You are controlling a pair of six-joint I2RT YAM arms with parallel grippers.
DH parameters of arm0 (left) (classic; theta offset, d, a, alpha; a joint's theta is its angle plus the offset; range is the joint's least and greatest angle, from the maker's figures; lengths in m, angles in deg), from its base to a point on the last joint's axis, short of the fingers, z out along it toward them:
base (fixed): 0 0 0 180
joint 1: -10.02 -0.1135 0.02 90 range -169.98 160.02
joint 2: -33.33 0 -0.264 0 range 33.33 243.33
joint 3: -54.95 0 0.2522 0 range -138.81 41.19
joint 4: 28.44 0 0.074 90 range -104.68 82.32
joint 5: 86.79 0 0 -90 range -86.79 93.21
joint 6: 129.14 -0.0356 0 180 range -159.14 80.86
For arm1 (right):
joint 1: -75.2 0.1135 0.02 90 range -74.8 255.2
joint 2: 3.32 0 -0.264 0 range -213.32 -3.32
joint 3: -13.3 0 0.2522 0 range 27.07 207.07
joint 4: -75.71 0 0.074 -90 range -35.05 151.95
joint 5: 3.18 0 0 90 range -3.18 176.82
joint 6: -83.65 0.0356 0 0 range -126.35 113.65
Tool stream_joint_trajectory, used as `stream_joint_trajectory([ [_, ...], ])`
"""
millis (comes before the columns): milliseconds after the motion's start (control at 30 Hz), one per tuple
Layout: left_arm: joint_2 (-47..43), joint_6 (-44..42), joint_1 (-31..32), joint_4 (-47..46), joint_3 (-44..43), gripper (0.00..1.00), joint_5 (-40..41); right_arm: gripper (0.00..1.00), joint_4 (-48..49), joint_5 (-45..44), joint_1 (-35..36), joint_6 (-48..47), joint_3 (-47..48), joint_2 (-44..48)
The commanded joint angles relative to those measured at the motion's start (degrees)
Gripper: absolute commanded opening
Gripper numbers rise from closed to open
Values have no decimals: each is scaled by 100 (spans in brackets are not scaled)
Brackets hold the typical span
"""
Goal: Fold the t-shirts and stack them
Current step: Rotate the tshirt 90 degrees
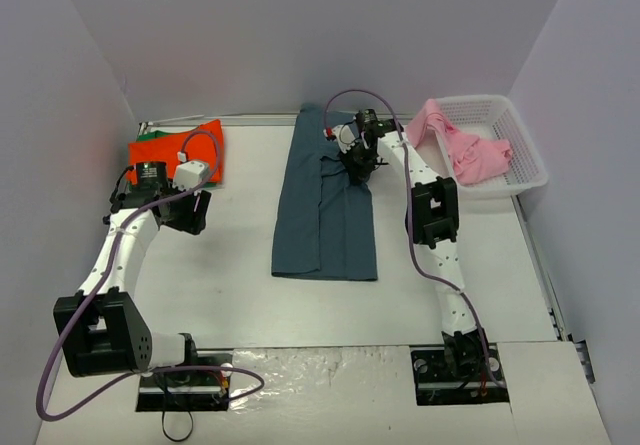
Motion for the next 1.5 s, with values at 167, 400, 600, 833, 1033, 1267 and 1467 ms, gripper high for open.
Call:
stream_joint_trajectory([
  [167,48,-92,-21,20,-242,56,148,0,329,-762,-117,15,356,-664],
  [400,205,-127,-21,28,-259,56,228,0,848,-973,-125,130,620,-796],
  [600,294,-136,-21,64,-312,56,245,0,1156,-1087,-125,156,840,-971],
  [833,337,-154,-13,55,-303,56,228,0,1455,-1193,-99,218,1024,-1103],
  [1033,355,-145,14,81,-338,56,193,0,1481,-1211,-29,227,735,-841],
  [1267,223,-101,49,99,-356,57,96,0,1490,-1097,-20,113,-415,222],
  [1467,-31,-83,84,117,-347,59,8,3,1490,-1044,-20,42,-1330,1198],
])
